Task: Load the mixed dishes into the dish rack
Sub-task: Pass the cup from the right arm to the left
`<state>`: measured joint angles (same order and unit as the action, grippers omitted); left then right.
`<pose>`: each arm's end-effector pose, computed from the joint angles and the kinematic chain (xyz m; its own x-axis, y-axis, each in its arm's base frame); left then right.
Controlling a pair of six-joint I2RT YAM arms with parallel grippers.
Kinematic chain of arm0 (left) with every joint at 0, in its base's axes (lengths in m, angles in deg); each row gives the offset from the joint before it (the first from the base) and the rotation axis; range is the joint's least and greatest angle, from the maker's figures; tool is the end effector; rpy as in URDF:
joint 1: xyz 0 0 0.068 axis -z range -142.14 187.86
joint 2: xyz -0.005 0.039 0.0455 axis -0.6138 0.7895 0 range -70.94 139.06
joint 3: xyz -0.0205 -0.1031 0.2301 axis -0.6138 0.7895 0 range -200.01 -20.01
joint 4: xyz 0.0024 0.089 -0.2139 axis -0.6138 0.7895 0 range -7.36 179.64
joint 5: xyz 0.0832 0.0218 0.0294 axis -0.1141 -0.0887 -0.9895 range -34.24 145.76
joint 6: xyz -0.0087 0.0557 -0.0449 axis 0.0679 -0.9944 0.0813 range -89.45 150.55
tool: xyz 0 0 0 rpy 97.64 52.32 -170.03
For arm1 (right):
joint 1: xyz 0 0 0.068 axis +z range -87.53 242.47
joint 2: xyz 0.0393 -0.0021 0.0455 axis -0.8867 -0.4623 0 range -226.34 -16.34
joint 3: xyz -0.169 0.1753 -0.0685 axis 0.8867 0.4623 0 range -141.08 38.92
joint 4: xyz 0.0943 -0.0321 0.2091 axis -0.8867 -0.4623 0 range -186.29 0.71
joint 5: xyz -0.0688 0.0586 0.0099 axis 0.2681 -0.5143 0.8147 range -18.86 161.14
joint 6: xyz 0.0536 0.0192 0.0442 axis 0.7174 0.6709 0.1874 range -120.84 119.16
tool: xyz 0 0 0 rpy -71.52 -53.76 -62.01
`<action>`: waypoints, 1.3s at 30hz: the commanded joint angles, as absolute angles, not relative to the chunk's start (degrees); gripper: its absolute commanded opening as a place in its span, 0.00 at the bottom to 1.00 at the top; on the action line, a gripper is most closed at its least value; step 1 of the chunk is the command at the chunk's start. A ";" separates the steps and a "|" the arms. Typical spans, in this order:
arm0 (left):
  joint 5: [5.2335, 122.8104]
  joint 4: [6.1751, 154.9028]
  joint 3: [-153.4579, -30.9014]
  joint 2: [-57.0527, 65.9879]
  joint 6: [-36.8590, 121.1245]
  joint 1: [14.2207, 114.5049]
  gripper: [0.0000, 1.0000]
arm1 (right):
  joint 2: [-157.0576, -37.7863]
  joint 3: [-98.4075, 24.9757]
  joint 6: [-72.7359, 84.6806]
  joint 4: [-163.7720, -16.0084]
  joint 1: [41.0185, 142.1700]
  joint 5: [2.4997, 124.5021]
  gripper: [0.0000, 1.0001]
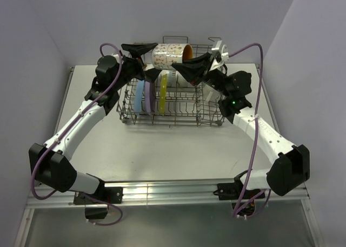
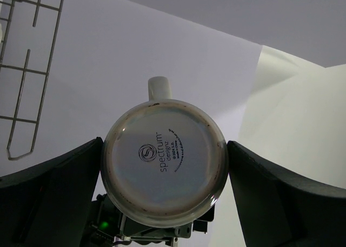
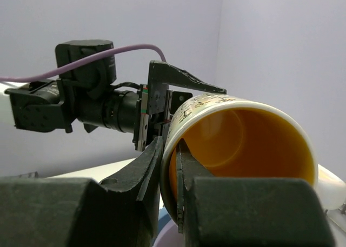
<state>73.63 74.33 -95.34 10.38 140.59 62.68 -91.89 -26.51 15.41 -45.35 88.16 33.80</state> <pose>0.2936 -0.1559 0.3970 -0.6493 -0.6848 0.3308 -0.1978 -0.2679 -0.9429 0.2369 0.1540 0.4384 0.2581 0.3710 -0.8921 -0.9073 0.4104 -0.0918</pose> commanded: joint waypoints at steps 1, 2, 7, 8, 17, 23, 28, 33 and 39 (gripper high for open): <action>89.94 70.51 -95.24 7.81 139.01 66.08 0.99 | -90.26 -26.74 13.93 -30.24 87.34 37.14 0.00; 90.47 70.69 -95.59 8.25 138.75 65.99 0.99 | -90.26 -26.48 13.23 -29.88 87.25 35.65 0.00; 93.11 70.43 -98.67 9.83 137.52 66.16 0.99 | -90.96 -24.98 9.44 -31.46 88.31 33.44 0.00; 93.64 70.34 -99.02 10.09 137.43 66.16 0.99 | -91.40 -24.80 10.14 -31.20 88.31 31.78 0.00; 96.72 75.86 -103.59 11.06 133.83 66.16 0.99 | -91.93 -25.42 2.69 -38.48 89.97 33.59 0.00; 95.93 80.36 -104.74 11.94 130.92 67.04 0.99 | -91.31 -26.82 2.23 -41.83 92.70 43.10 0.00; 96.54 80.36 -104.91 12.82 130.84 67.48 0.99 | -91.31 -25.77 4.69 -38.16 93.93 38.19 0.00; 96.89 80.53 -104.65 12.73 130.31 67.48 0.99 | -90.96 -22.97 4.08 -34.98 93.49 27.47 0.00; 96.28 78.16 -102.45 11.59 131.62 67.22 0.99 | -90.08 -23.74 6.87 -40.69 93.58 44.99 0.00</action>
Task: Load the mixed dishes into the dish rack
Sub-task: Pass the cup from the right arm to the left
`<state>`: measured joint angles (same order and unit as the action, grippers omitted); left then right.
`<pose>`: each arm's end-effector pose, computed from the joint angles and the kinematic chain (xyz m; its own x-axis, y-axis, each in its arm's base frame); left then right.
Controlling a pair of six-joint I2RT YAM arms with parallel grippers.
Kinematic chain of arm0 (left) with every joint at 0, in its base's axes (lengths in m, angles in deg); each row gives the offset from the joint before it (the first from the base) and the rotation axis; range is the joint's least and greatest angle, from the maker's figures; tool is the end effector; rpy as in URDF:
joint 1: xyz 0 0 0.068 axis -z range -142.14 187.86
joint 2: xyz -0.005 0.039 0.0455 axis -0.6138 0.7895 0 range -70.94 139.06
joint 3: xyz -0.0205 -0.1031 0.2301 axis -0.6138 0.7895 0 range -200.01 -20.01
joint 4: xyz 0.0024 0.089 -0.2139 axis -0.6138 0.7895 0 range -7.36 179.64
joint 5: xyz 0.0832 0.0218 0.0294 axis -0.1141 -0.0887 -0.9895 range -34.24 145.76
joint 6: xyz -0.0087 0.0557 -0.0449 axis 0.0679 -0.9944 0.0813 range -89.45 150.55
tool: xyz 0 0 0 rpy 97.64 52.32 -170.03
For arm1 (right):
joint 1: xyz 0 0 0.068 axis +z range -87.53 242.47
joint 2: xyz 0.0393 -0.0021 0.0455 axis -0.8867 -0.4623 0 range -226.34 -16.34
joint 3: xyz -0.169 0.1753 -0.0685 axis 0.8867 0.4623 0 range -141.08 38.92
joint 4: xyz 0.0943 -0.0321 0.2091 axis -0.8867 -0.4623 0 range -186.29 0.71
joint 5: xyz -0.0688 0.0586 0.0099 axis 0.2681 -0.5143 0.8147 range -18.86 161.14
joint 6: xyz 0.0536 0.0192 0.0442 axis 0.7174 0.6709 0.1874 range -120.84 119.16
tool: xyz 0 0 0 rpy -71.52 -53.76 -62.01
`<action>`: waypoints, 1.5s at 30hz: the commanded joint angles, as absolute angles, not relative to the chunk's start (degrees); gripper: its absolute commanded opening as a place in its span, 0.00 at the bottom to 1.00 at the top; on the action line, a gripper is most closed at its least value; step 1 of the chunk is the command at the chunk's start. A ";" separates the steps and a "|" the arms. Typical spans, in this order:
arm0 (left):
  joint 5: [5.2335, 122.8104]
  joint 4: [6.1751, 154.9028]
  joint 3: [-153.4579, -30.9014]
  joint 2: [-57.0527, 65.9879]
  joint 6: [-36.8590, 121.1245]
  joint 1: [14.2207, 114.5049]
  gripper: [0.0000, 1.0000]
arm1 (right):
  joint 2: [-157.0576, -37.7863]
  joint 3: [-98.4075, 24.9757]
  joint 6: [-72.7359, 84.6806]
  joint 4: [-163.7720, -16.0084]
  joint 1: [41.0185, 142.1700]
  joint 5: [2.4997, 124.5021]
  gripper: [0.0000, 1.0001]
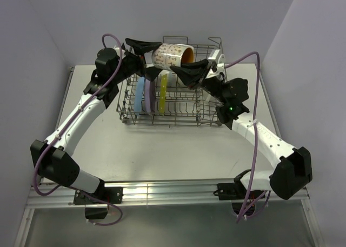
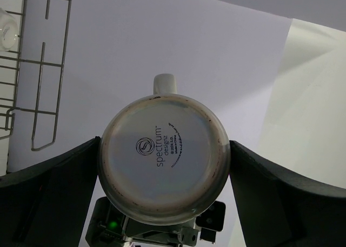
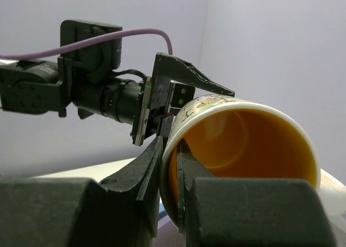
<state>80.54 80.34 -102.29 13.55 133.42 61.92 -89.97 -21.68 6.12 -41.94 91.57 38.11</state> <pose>0.3002 -0.1614 0.4079 -0.7342 -0.6415 0.2221 -0.1663 -0.1472 -0.9750 0.2243 0.1619 0.4274 0.3920 0.3344 -0.8570 -0.8550 0.4764 -0.2052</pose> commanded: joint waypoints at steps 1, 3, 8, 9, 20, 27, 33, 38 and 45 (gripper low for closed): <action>96.28 77.99 -102.36 11.59 131.71 67.22 0.99 | -90.17 -24.01 10.20 -41.39 93.49 46.87 0.00; 96.19 77.72 -102.54 11.77 131.80 67.22 0.99 | -90.52 -24.80 12.59 -41.66 93.58 47.33 0.00; 97.07 78.77 -103.77 12.38 131.01 67.31 0.99 | -92.01 -23.75 14.11 -33.92 94.46 35.30 0.00; 97.42 78.25 -103.77 12.38 131.27 67.39 0.99 | -92.10 -23.14 12.53 -33.49 95.07 33.54 0.00; 100.32 73.15 -103.68 12.64 133.82 68.10 0.99 | -92.63 -20.76 -12.62 -41.13 100.35 40.82 0.00; 100.32 72.62 -103.42 13.52 133.03 69.15 0.99 | -93.68 -22.16 -8.59 -43.15 99.38 40.47 0.00; 99.27 71.93 -102.10 13.09 131.89 69.68 0.84 | -93.77 -22.25 -6.12 -43.41 98.24 37.48 0.00; 99.27 69.29 -100.08 12.73 132.68 69.68 0.63 | -93.86 -22.26 -4.54 -44.12 98.15 36.78 0.00; 99.44 62.26 -96.92 11.59 136.02 69.68 0.00 | -93.95 -20.67 0.11 -43.51 95.87 36.16 0.09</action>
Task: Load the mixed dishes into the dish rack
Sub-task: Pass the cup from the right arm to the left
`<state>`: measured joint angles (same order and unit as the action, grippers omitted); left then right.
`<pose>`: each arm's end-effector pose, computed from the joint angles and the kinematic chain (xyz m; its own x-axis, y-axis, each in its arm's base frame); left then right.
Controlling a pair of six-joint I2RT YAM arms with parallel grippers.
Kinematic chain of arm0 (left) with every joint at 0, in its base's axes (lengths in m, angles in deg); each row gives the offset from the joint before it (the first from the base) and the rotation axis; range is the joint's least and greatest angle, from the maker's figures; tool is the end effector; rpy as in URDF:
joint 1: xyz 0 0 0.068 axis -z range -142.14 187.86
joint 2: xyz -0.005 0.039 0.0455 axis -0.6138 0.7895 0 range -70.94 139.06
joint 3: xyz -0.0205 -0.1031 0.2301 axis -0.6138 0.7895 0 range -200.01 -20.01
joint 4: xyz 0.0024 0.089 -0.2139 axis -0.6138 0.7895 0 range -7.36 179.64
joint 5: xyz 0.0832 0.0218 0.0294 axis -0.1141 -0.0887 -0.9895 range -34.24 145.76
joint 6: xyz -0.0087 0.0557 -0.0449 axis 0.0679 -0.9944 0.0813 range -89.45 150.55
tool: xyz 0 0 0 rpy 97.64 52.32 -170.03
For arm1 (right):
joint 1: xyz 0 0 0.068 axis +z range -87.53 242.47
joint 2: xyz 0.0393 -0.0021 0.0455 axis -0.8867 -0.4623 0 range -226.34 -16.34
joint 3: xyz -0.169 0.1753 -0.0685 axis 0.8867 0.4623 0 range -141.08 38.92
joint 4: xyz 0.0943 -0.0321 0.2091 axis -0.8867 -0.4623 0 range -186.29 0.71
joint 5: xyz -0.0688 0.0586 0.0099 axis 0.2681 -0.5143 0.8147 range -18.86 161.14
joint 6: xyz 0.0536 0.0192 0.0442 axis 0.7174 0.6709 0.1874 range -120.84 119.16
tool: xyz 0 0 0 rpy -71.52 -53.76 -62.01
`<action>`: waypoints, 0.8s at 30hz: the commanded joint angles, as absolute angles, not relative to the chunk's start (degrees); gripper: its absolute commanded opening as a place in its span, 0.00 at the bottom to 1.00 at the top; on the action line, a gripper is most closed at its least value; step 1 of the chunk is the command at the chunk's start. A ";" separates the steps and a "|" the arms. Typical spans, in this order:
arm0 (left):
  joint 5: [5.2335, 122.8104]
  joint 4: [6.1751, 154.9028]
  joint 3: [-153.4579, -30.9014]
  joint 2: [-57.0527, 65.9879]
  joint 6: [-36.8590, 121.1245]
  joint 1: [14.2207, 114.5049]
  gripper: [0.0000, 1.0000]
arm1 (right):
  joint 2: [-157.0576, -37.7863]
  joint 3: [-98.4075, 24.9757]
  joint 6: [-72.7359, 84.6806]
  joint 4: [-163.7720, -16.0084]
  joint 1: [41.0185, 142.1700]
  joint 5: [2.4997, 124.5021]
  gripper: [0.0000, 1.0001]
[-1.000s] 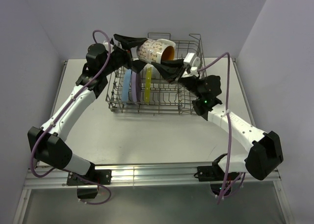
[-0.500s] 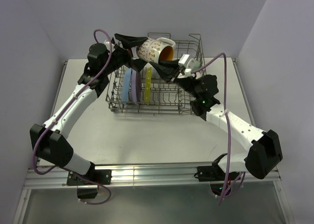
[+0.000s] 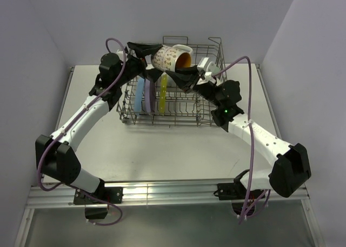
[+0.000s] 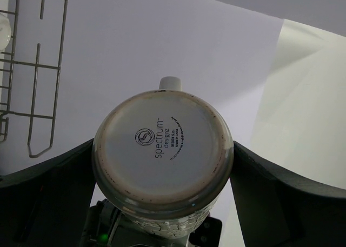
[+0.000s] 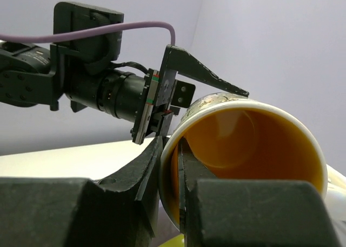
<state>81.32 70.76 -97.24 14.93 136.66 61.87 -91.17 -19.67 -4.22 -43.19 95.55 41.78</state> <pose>0.3089 -0.1657 0.3910 -0.7450 -0.6170 0.2536 -0.1615 -0.2021 -0.9660 0.2243 0.1809 0.4092 0.4656 0.2419 -0.8513 -0.8060 0.5131 -0.2950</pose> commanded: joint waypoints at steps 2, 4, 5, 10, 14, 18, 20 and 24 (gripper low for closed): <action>99.09 61.29 -96.48 11.33 136.89 69.59 0.00 | -94.30 -20.76 3.89 -43.42 93.95 35.99 0.20; 98.65 60.41 -96.13 11.06 137.69 69.50 0.00 | -94.56 -20.85 5.65 -43.42 92.97 35.20 0.29; 98.39 59.88 -96.12 11.06 138.39 69.50 0.00 | -94.65 -20.85 5.84 -43.50 92.36 35.02 0.31; 98.12 58.83 -96.13 11.41 139.27 69.24 0.00 | -94.39 -20.32 5.40 -43.76 92.26 34.05 0.39; 98.12 58.56 -95.95 11.33 139.45 68.89 0.00 | -94.83 -21.29 4.96 -45.97 92.09 36.25 0.42; 97.60 60.40 -95.60 10.36 138.22 67.66 0.00 | -94.39 -21.02 4.96 -46.84 91.73 35.37 0.49; 97.60 61.19 -95.68 10.19 137.26 66.78 0.00 | -93.78 -20.50 5.22 -46.84 91.30 34.76 0.50; 97.51 61.64 -95.07 9.66 136.29 65.64 0.00 | -92.54 -19.79 6.97 -46.76 90.07 33.53 0.54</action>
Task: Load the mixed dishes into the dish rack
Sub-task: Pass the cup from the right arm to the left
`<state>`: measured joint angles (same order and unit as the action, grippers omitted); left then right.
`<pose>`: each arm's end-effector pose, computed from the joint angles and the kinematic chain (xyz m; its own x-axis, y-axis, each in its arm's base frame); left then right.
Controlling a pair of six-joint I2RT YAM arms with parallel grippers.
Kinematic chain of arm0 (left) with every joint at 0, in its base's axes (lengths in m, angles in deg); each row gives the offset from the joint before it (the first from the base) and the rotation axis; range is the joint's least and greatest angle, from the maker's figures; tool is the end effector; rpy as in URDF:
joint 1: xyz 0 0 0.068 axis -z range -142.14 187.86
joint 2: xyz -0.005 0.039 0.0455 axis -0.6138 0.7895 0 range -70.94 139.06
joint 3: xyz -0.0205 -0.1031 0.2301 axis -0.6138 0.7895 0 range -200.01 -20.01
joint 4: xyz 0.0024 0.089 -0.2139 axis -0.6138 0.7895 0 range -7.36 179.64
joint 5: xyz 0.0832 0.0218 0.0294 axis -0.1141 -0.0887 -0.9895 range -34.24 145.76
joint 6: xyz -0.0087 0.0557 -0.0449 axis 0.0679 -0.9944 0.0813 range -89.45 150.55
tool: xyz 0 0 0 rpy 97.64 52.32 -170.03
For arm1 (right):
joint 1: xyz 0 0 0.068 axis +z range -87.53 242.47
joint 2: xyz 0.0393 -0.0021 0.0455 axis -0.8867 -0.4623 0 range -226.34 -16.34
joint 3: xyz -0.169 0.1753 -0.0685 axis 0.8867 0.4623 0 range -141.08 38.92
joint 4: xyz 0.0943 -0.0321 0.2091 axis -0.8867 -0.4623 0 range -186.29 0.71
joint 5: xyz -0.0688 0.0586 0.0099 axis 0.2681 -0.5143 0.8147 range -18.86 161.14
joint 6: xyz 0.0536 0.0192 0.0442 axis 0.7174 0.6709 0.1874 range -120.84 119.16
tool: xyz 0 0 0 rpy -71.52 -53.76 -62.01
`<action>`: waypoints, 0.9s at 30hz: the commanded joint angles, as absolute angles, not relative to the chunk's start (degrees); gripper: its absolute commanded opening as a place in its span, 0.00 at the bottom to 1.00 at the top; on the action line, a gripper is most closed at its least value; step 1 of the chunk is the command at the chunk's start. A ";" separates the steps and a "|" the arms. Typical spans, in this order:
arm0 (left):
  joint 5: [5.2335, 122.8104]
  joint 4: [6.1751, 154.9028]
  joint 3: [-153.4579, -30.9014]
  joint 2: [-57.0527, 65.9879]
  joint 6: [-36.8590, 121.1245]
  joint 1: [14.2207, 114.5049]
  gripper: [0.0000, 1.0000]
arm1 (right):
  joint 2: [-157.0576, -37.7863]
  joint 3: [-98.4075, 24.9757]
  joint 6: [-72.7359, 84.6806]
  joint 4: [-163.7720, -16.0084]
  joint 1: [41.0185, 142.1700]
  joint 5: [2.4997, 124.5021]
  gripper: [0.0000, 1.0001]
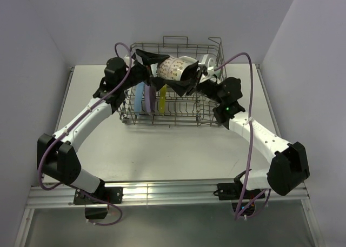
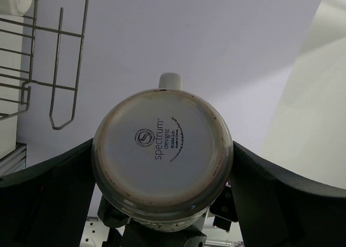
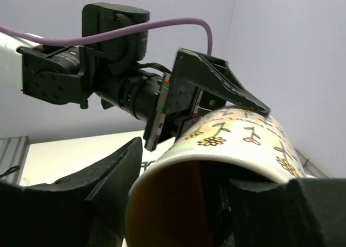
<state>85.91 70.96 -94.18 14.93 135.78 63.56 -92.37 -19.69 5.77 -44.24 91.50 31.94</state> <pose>0.3013 -0.1782 0.3719 -0.7984 -0.5417 0.2629 -0.2177 -0.1473 -0.9648 0.2343 0.1730 0.3989 0.3032 0.2703 -0.9138 -0.9067 0.3770 -0.1894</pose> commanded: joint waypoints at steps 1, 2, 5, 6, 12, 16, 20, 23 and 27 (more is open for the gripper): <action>97.51 61.55 -94.63 9.48 136.20 65.20 0.00 | -92.11 -19.71 7.41 -46.76 89.80 33.18 0.54; 97.51 61.46 -94.46 9.39 136.20 64.94 0.00 | -91.84 -19.53 7.94 -46.76 89.19 33.17 0.54; 97.68 60.24 -93.66 8.87 136.64 63.79 0.00 | -90.52 -19.18 8.91 -46.67 88.31 32.65 0.55; 97.77 60.06 -93.49 8.78 136.72 63.44 0.00 | -90.26 -19.00 9.35 -46.67 88.13 32.47 0.55; 98.12 57.69 -92.61 8.43 137.60 61.68 0.00 | -88.68 -17.42 9.61 -47.19 87.69 31.68 0.56; 98.39 56.45 -92.08 8.60 138.48 61.51 0.00 | -88.76 -17.16 10.14 -47.37 87.60 31.50 0.54; 98.74 55.48 -91.55 8.34 139.10 61.07 0.00 | -89.20 -16.37 14.44 -44.92 86.82 29.93 0.53; 99.00 55.66 -91.64 8.51 139.01 60.89 0.00 | -90.08 -16.28 19.62 -43.33 86.29 29.31 0.50; 99.35 56.10 -91.99 8.51 138.57 60.80 0.00 | -90.78 -16.28 20.70 -42.80 86.11 28.87 0.41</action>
<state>95.59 66.13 -89.83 13.27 136.55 60.85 -90.43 -16.87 18.42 -45.05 87.02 28.58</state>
